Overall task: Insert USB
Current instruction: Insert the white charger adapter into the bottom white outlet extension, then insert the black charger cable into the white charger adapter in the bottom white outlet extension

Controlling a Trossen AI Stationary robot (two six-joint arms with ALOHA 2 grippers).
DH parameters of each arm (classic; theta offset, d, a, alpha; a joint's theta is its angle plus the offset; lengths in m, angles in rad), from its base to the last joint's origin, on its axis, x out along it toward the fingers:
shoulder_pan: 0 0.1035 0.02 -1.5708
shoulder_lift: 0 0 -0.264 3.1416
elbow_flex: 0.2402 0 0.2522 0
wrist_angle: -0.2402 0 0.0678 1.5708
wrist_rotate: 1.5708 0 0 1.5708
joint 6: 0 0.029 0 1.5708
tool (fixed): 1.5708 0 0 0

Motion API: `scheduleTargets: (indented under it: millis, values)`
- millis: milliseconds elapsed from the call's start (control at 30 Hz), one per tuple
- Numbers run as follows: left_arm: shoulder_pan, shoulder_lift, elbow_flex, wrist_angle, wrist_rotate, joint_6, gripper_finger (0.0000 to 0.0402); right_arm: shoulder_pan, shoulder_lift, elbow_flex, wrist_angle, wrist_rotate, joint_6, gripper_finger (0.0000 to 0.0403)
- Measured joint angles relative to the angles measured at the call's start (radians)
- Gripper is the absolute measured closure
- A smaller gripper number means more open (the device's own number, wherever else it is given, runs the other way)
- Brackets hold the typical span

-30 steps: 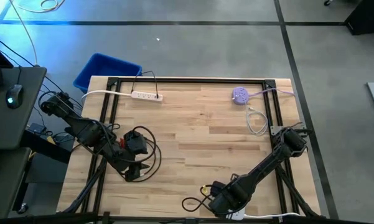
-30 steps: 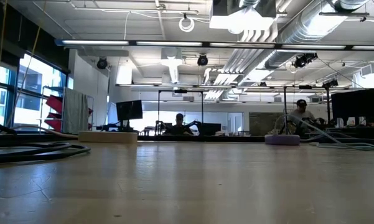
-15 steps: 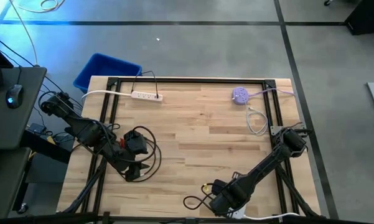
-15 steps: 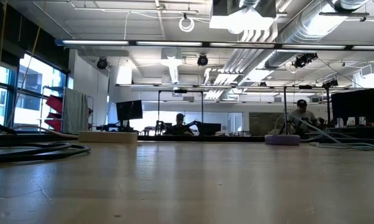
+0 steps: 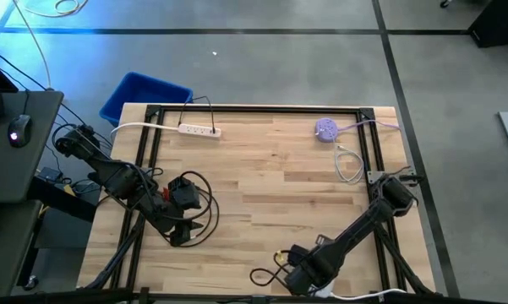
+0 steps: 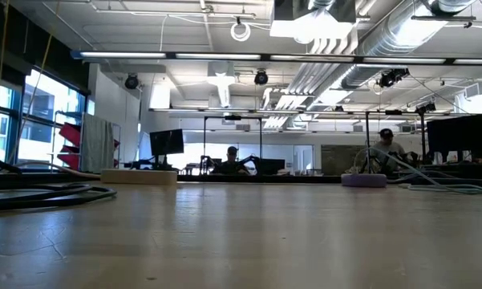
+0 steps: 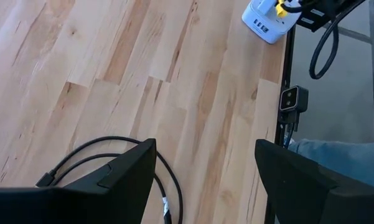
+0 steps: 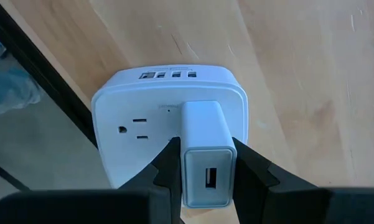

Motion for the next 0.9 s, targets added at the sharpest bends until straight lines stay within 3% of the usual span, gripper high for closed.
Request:
scheduleTargets:
  millis: [400, 700, 900]
  values:
    - [0.000, 0.000, 0.000, 0.000, -0.003, 0.000, 0.0152, 0.013, 0.036, 0.002, 0.005, 0.021, 0.025, 0.0325]
    - [-0.004, -0.001, 0.002, -0.004, -0.019, -0.002, 0.0152, 0.004, 0.040, -0.003, 0.039, -0.011, -0.016, 0.0158]
    - [-0.002, -0.005, 0.002, -0.005, -0.054, -0.003, 0.0152, -0.003, 0.008, -0.003, 0.042, -0.017, -0.011, 0.0109]
